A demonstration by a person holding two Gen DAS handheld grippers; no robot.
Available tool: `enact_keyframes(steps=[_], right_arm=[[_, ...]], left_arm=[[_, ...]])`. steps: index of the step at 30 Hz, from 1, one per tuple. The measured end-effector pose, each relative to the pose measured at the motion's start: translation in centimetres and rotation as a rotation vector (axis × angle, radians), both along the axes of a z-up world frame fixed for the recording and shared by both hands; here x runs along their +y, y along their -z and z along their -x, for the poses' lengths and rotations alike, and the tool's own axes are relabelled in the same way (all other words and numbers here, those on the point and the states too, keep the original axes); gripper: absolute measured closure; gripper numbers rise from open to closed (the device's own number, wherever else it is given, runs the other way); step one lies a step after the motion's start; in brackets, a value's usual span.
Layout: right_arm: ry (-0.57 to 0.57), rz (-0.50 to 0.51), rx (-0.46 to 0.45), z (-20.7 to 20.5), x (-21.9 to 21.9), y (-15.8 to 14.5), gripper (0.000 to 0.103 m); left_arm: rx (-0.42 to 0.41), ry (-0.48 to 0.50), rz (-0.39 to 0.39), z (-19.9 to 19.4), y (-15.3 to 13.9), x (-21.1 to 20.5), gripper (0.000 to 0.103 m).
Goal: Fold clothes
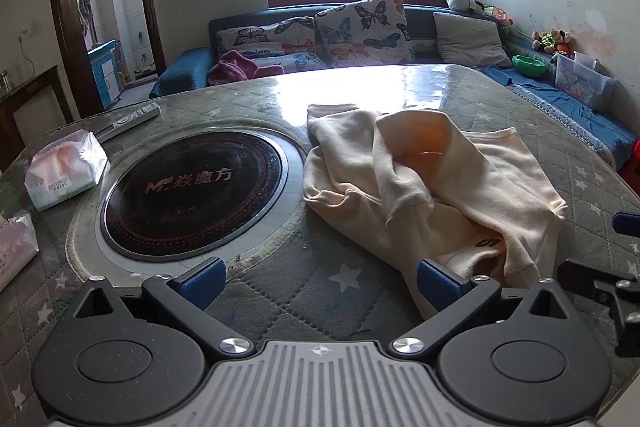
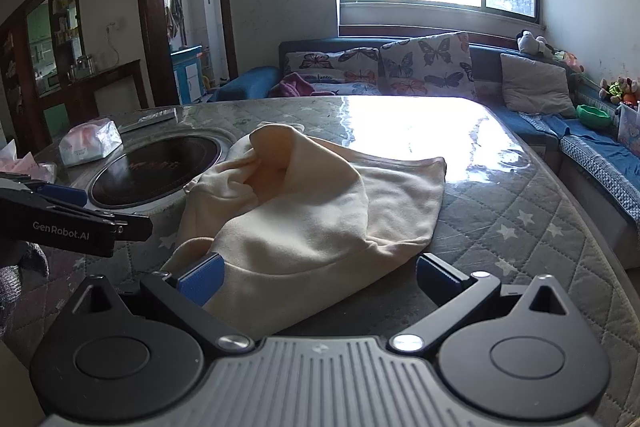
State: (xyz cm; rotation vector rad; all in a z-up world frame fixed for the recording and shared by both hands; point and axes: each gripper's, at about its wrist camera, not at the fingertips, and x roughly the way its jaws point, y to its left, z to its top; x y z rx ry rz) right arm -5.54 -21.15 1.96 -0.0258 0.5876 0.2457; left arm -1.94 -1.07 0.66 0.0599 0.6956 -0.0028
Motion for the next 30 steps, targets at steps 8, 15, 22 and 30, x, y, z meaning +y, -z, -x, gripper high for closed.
enact_keyframes(steps=[8, 15, 22, 30], right_arm=[[-0.022, 0.003, 0.015, 0.2, 1.3, 0.1, 0.000], [-0.041, 0.000, 0.020, 0.6, 1.3, 0.2, 0.000], [-0.048, 0.004, 0.024, 0.5, 1.4, 0.2, 0.000], [-0.061, 0.016, 0.043, -0.6, -0.2, 0.2, 0.000]], left_arm=[[0.002, 0.017, 0.015, 0.0, -0.2, -0.4, 0.000], [0.017, 0.019, 0.015, -0.2, 0.0, -0.7, 0.000], [0.033, 0.016, 0.010, -0.5, 0.2, -0.8, 0.000], [0.052, 0.007, 0.008, -0.8, 0.3, -0.7, 0.000]])
